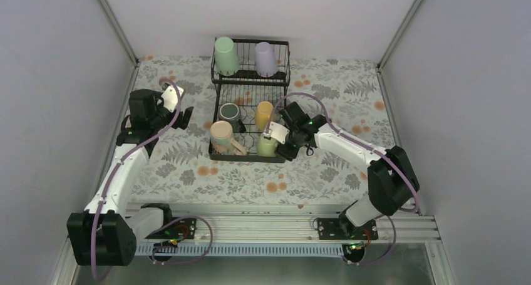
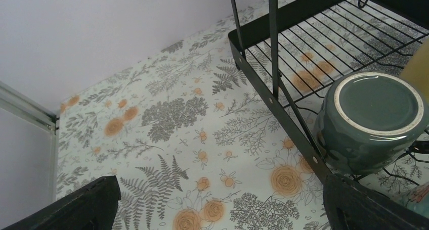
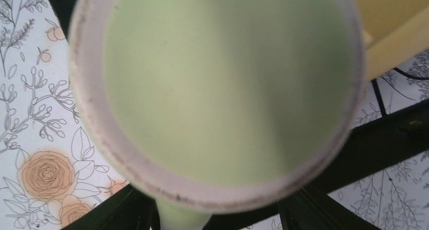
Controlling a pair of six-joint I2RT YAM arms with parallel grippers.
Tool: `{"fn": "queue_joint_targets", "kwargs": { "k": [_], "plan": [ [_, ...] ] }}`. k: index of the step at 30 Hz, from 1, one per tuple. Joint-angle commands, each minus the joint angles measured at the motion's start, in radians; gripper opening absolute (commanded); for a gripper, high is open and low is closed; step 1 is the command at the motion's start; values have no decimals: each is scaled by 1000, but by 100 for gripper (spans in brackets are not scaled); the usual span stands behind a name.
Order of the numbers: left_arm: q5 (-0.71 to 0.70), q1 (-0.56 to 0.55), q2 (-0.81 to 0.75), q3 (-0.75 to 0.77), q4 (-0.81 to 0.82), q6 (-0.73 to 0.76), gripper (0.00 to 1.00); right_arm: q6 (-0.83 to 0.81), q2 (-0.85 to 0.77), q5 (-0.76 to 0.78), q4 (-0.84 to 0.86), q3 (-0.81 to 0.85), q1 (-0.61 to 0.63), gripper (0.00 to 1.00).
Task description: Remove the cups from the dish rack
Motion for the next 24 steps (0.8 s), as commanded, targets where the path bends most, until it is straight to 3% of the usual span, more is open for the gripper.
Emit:
{"fn": "queue_joint_targets", "kwargs": {
  "k": [1,10,15,24],
  "plan": [
    [39,-2,6,19,29,-4,100,2,38,-29,11,36,7,59],
    [91,-2,0,-1,45,5,100,-2,3,-93,-26,72,9,16],
    [145,-3,-5,12,54,-10,100,-15,-33,-105,-84,123,9,7],
    [154,-32,-4,72,81,26,100,-33,-85,-179,-165,340,3,4]
  ]
}}
